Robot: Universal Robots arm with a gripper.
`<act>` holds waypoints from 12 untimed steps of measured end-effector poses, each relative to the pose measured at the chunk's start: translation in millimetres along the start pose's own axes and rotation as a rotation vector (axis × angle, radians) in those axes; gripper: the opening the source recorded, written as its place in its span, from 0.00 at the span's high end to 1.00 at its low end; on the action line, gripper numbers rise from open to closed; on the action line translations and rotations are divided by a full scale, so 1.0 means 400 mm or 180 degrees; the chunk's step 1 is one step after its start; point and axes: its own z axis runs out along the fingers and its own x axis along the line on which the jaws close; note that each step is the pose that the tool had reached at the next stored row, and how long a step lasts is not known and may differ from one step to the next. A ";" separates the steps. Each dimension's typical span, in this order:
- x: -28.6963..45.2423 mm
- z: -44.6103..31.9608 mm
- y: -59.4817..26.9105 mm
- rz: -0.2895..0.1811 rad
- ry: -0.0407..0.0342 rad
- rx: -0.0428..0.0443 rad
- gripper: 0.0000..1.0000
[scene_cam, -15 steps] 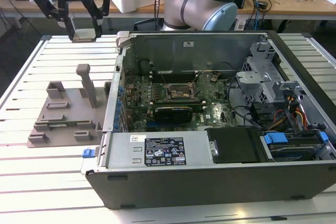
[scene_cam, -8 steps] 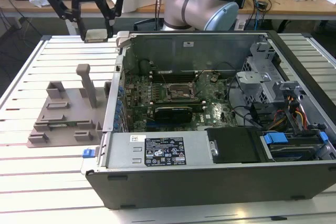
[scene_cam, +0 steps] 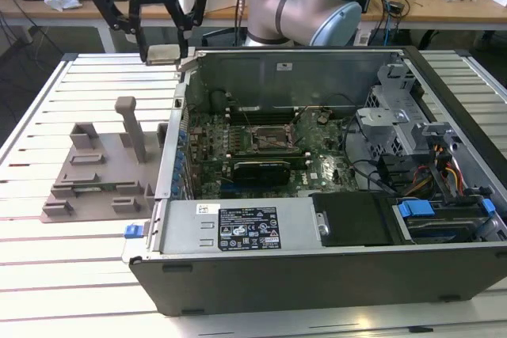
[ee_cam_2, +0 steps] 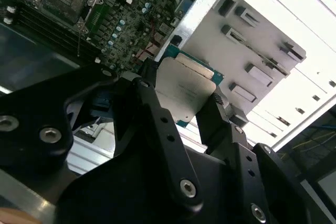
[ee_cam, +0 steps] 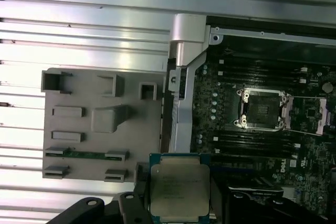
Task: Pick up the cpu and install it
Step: 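Pick up the cpu and move it towards the insertion slot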
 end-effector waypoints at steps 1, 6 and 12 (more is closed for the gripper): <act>-0.004 0.000 0.000 0.0000 0.0000 0.0000 0.45; -0.043 0.010 -0.003 0.0000 0.0002 0.0000 0.45; -0.109 0.043 -0.003 -0.0001 0.0019 -0.0001 0.45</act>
